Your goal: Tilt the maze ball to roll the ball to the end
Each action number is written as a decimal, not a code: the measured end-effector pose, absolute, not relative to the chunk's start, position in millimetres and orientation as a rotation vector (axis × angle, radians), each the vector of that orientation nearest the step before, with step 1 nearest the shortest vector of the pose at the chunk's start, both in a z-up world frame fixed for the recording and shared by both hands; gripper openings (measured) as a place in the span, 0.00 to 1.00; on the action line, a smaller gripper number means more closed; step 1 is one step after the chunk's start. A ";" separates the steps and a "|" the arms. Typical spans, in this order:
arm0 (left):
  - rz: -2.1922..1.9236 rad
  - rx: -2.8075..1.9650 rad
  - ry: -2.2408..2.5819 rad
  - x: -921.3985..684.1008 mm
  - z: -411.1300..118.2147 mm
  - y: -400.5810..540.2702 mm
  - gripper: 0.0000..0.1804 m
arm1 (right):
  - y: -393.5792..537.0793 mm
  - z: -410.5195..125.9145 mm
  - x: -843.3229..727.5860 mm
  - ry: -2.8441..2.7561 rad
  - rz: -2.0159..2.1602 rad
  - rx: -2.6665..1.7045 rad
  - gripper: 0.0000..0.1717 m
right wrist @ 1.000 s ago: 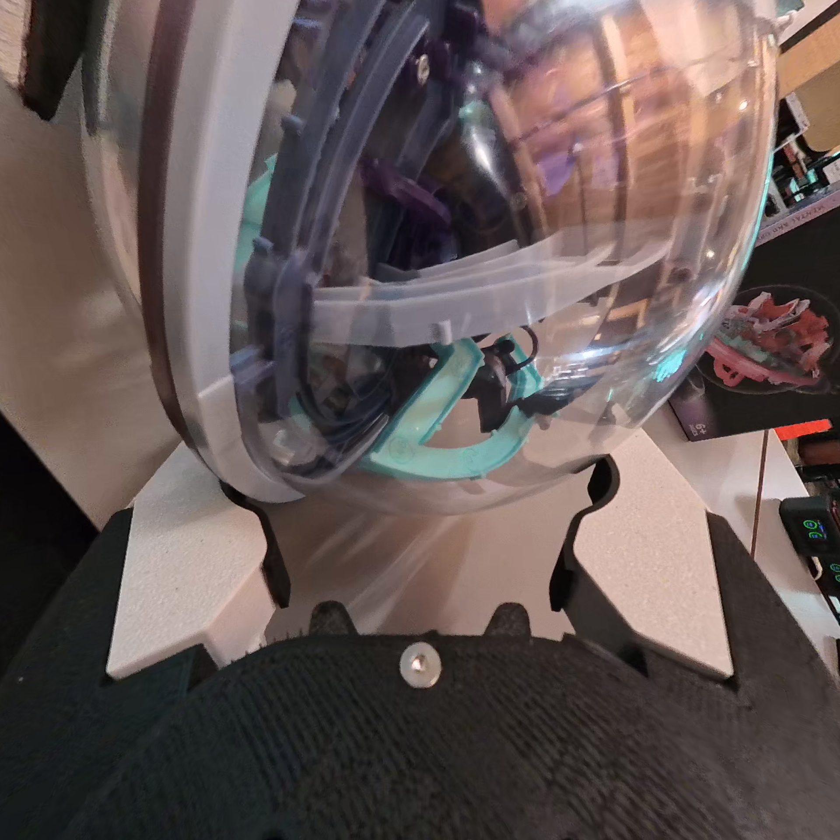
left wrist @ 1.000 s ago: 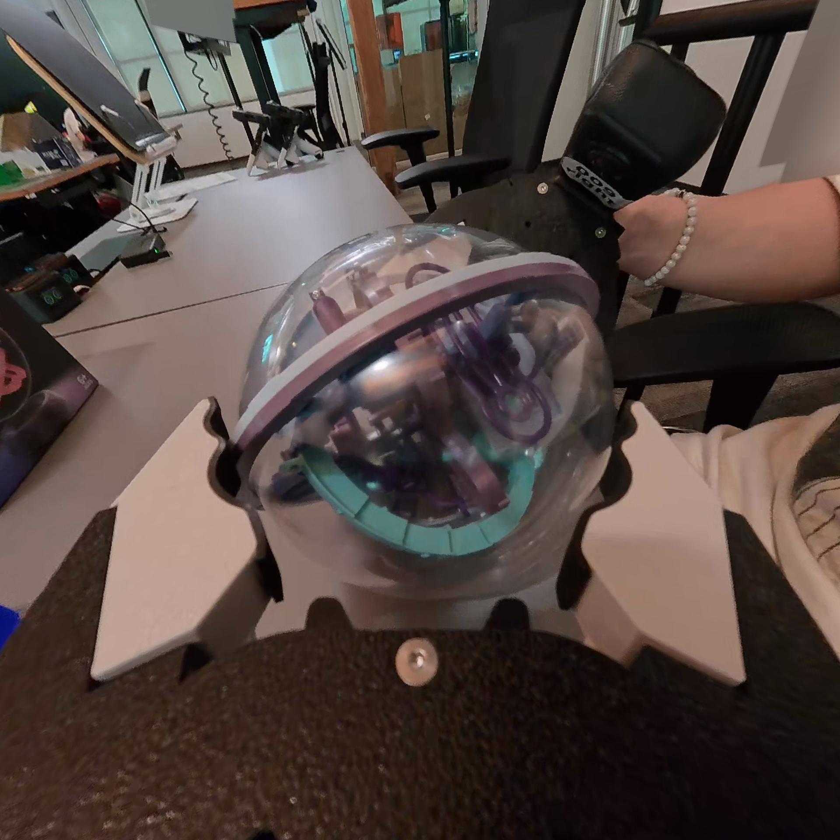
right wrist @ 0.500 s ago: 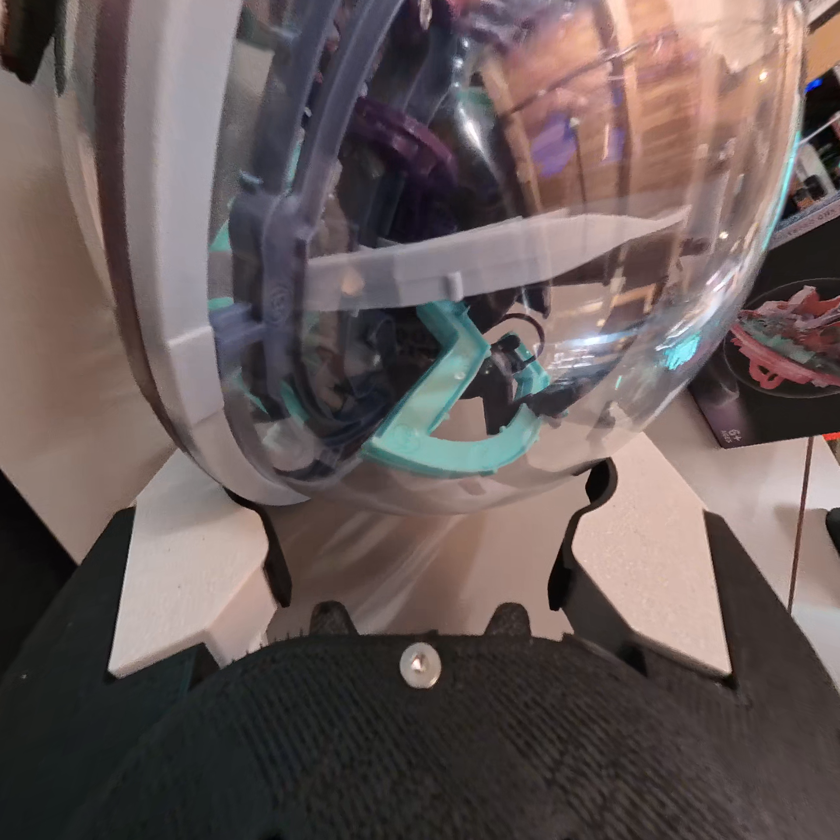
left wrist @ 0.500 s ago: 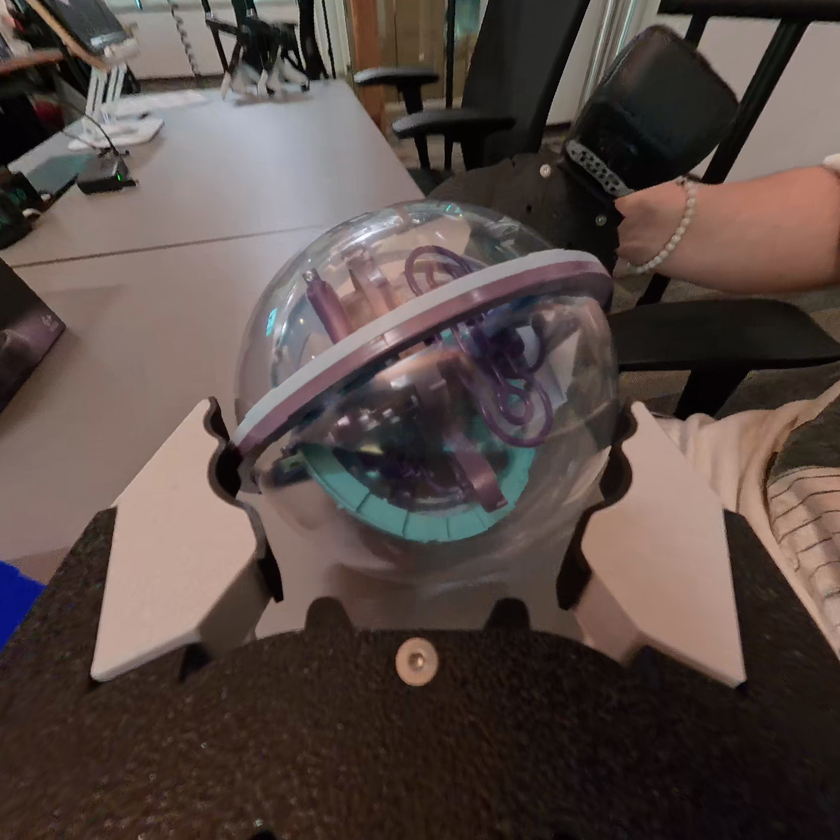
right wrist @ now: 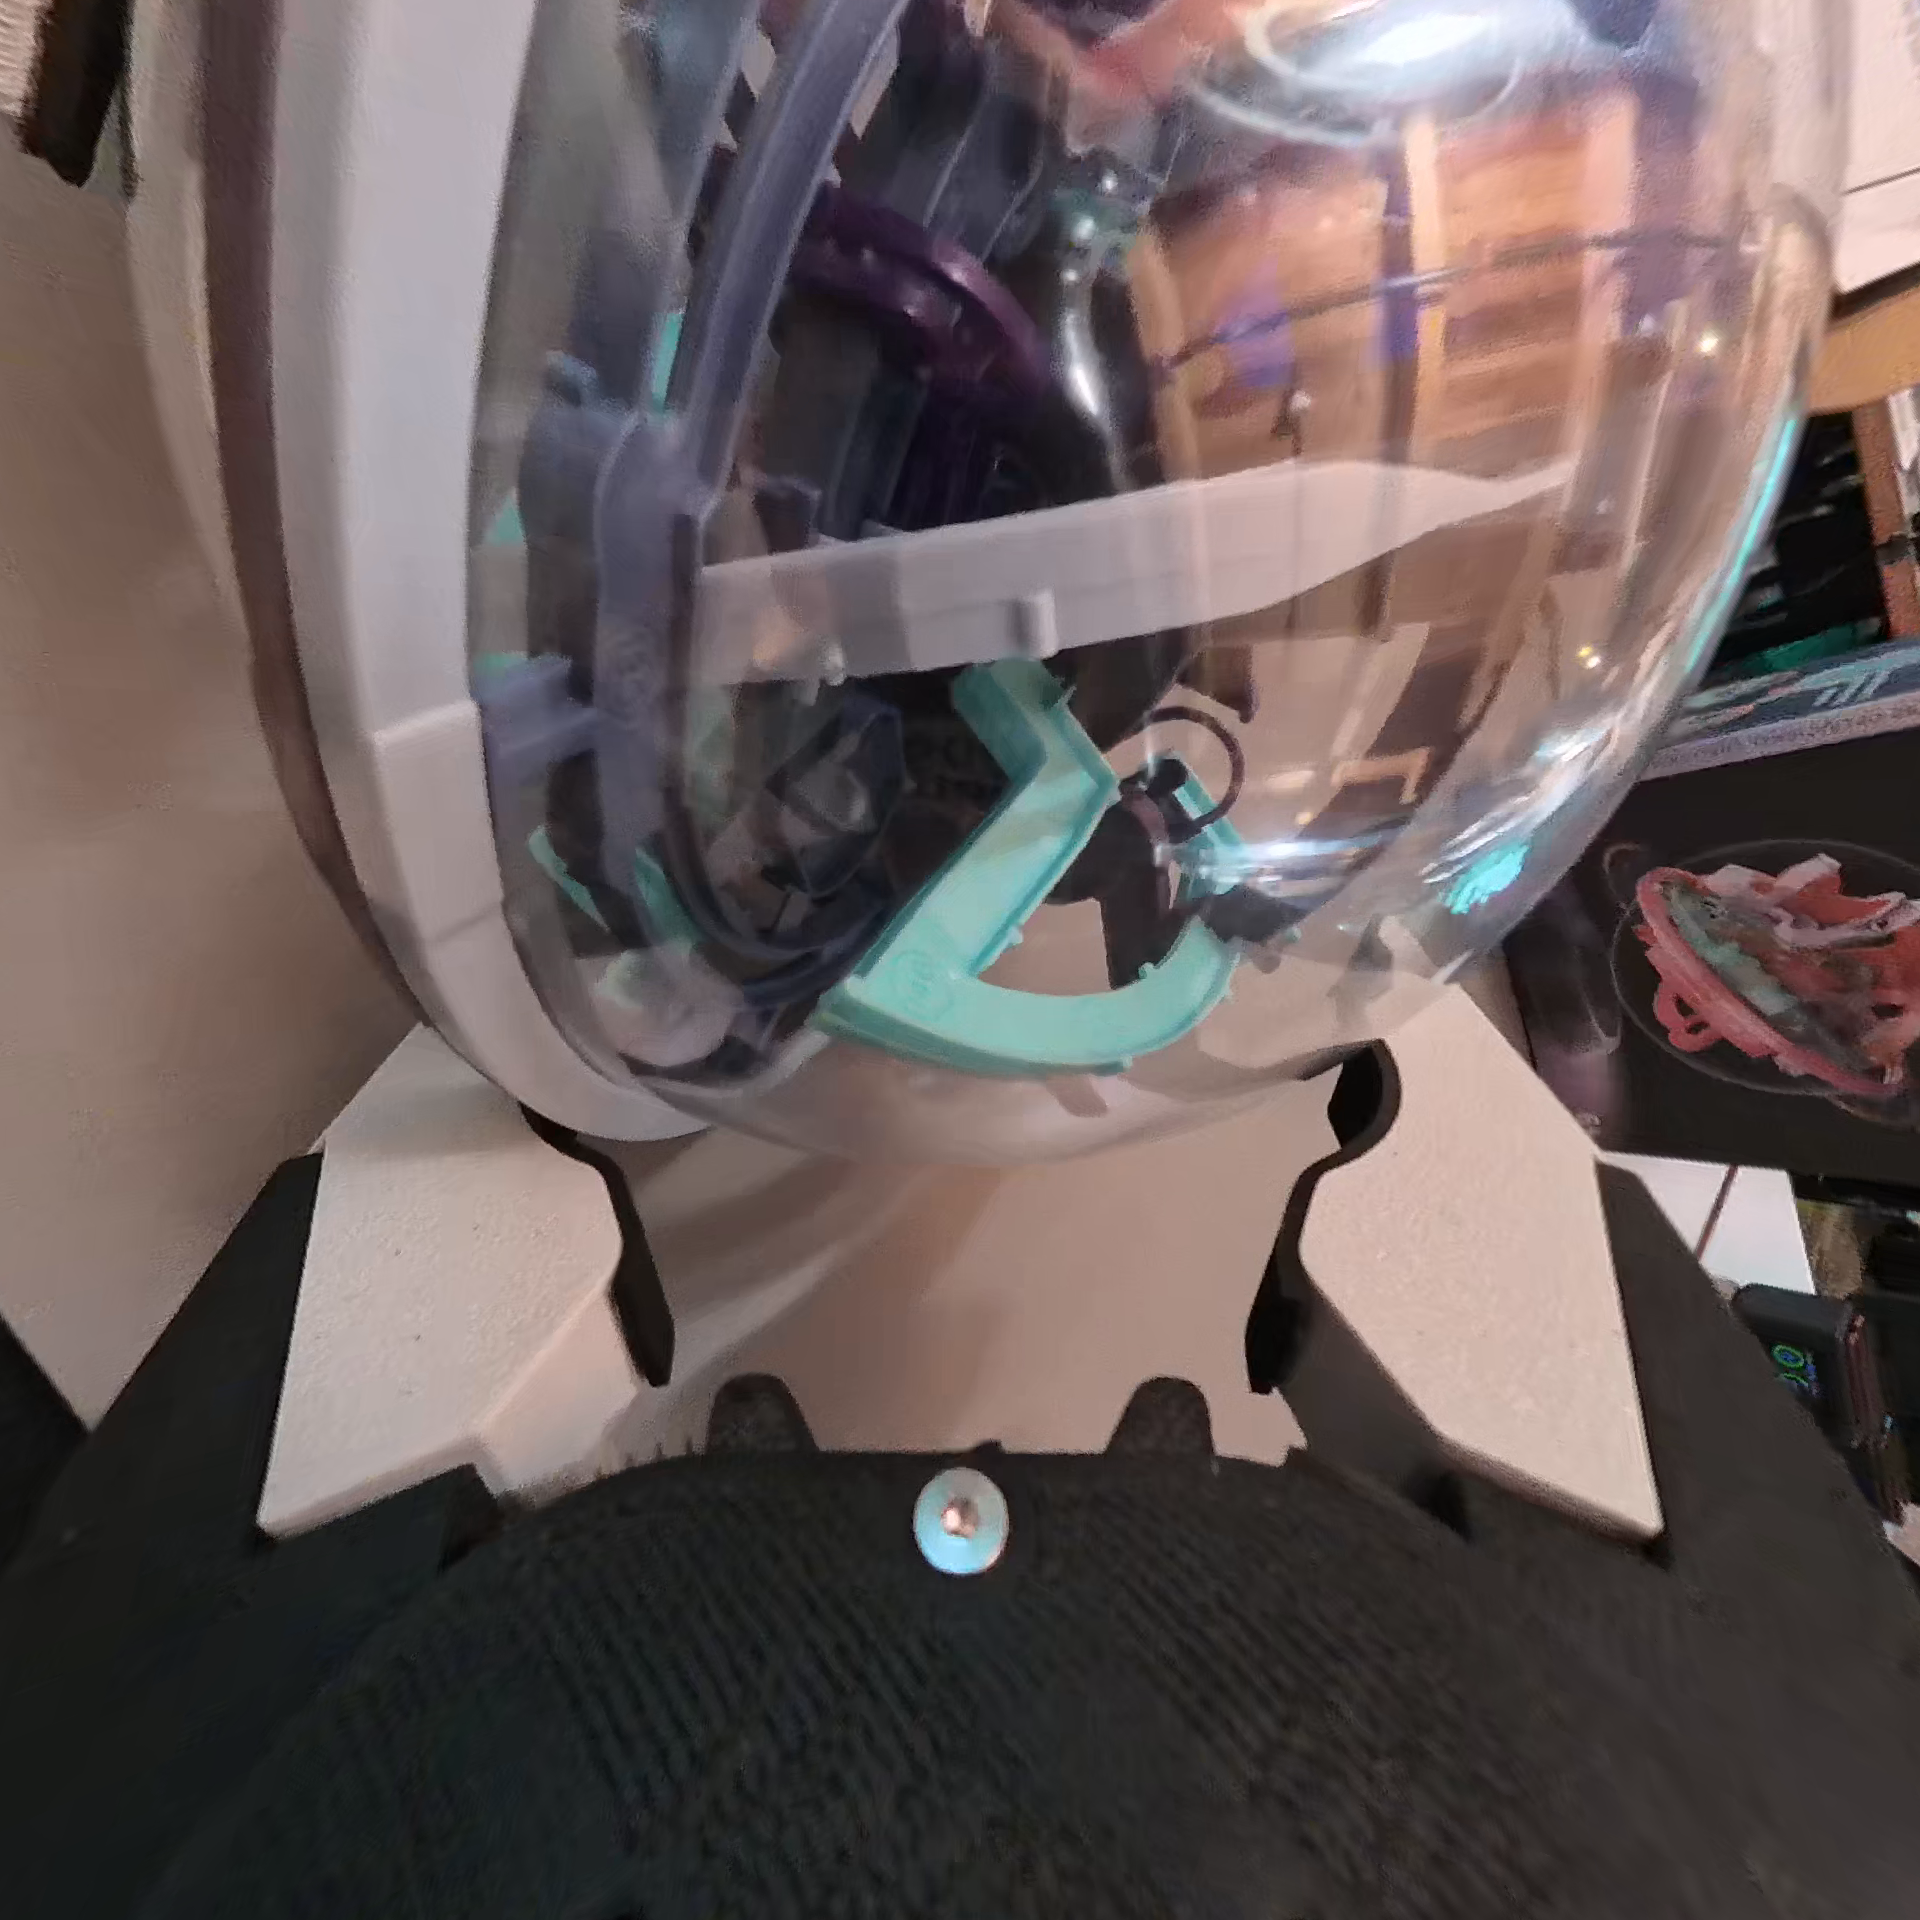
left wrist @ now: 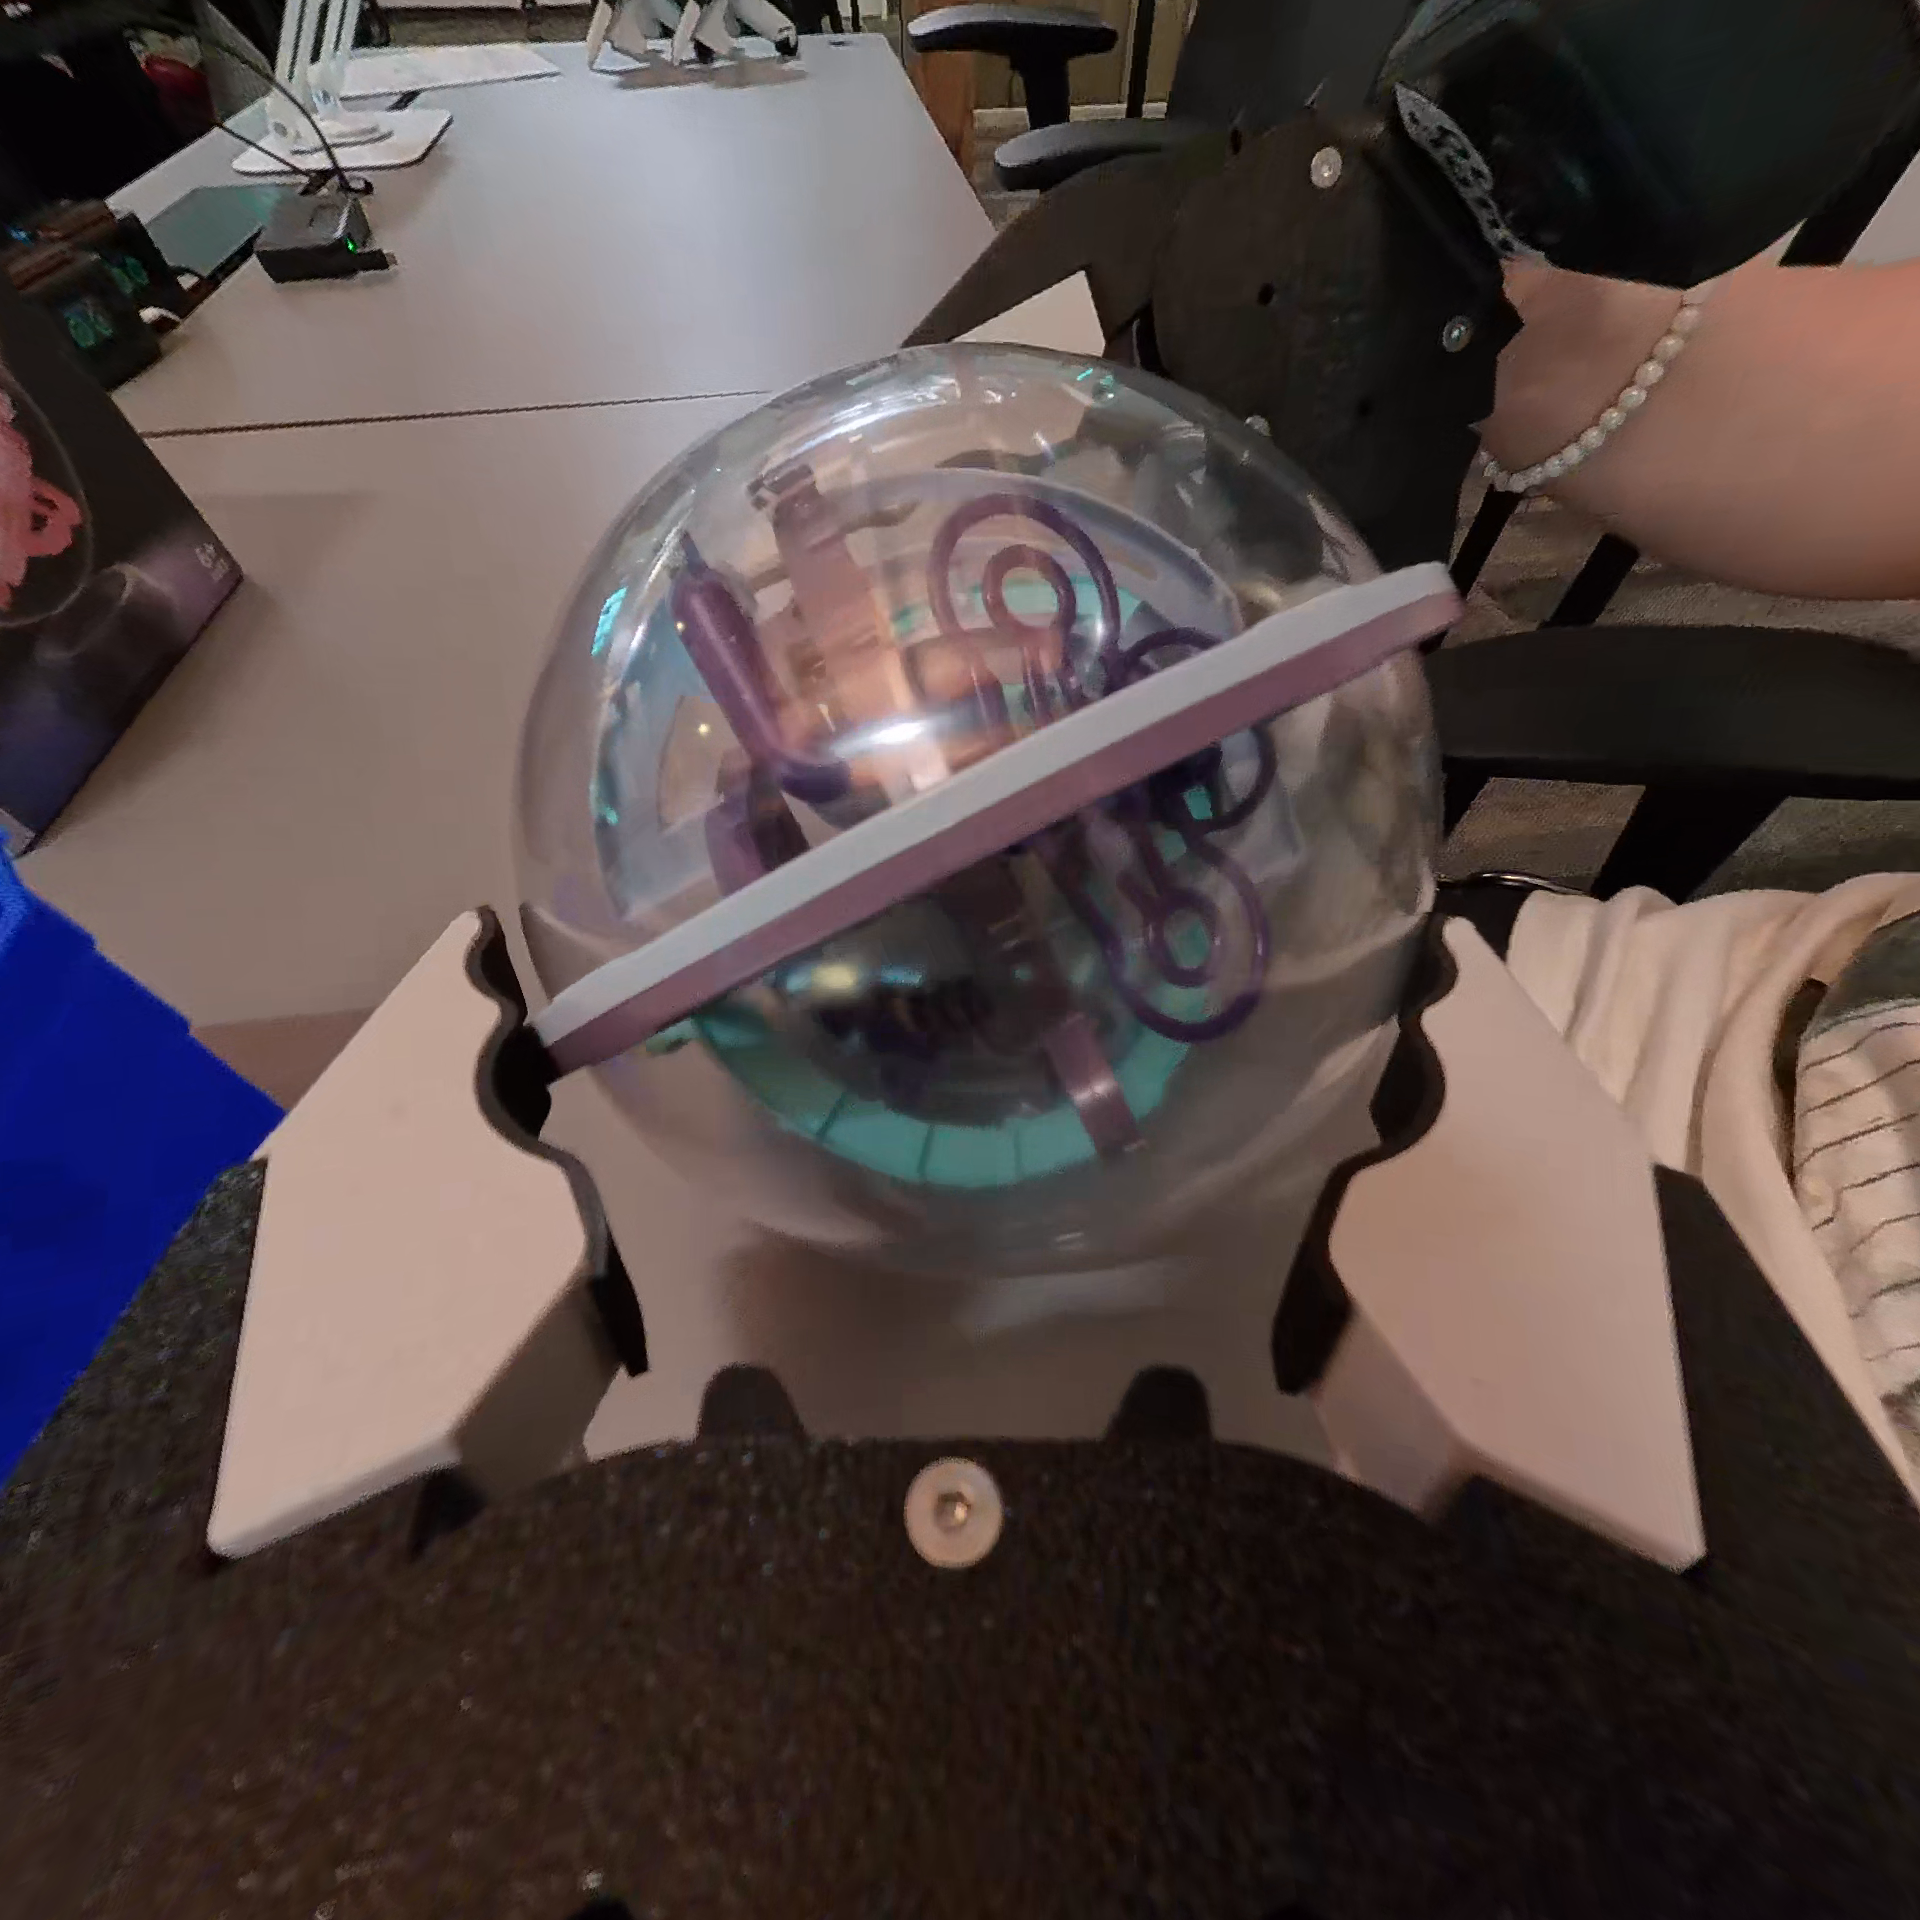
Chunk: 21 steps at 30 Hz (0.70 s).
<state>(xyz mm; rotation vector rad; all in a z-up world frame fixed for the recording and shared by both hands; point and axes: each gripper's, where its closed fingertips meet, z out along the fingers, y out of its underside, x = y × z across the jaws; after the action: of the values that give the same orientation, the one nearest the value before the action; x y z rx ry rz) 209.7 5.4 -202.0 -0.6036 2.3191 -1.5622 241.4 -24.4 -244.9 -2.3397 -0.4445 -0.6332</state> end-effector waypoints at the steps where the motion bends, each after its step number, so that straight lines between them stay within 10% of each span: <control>1: -1.575 -0.621 2.314 210.7 -201.9 7.8 0.87 | -22.3 -245.4 242.2 -0.449 -0.619 -2.348 0.83; 21: -1.836 -0.929 2.226 222.6 -199.7 29.4 0.87 | 3.7 -251.4 250.9 -0.520 -0.425 -2.252 0.80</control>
<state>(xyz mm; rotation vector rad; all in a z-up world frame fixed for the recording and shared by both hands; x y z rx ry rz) 222.6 29.4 -199.7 -0.9292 2.2264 -1.8356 250.9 3.7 -251.4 -2.2516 -0.5200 -0.4245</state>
